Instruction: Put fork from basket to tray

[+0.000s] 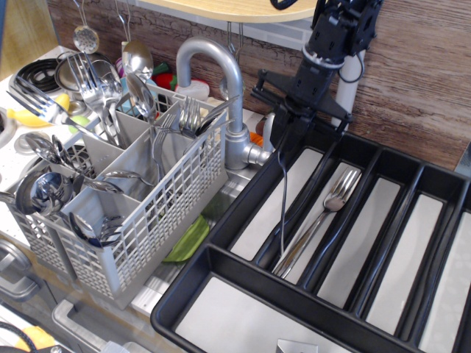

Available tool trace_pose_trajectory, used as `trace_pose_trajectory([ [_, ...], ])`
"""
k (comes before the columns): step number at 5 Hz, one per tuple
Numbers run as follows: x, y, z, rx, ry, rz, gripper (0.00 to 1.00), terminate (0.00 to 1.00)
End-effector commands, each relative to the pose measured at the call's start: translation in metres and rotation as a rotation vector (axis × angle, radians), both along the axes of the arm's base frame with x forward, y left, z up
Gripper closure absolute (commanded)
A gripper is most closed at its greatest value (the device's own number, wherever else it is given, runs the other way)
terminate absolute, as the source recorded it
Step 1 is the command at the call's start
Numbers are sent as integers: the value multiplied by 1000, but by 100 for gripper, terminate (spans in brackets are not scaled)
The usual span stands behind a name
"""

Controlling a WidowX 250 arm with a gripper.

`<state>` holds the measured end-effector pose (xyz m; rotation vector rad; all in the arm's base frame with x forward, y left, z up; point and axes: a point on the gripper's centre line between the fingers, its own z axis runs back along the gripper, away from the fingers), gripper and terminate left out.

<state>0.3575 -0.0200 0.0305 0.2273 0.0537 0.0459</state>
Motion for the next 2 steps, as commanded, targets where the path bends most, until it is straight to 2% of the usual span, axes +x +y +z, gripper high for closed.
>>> trace_pose_trajectory([
  [1,3,5,7,-68,-49,-31,0,0],
  [2,3,5,7,-68,-49,-31,0,100],
])
